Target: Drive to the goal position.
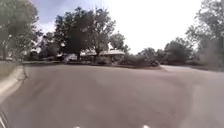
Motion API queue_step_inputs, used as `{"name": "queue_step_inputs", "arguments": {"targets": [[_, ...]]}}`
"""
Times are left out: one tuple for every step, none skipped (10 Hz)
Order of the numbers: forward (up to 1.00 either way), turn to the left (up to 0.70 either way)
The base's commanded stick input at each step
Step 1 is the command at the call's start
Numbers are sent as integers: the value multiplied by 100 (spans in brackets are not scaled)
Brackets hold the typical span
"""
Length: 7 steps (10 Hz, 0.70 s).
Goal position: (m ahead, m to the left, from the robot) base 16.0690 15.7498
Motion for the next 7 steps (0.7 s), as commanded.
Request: {"name": "queue_step_inputs", "arguments": {"targets": [[70,3],[70,3],[70,3],[70,3],[70,3],[70,3],[70,3]]}}
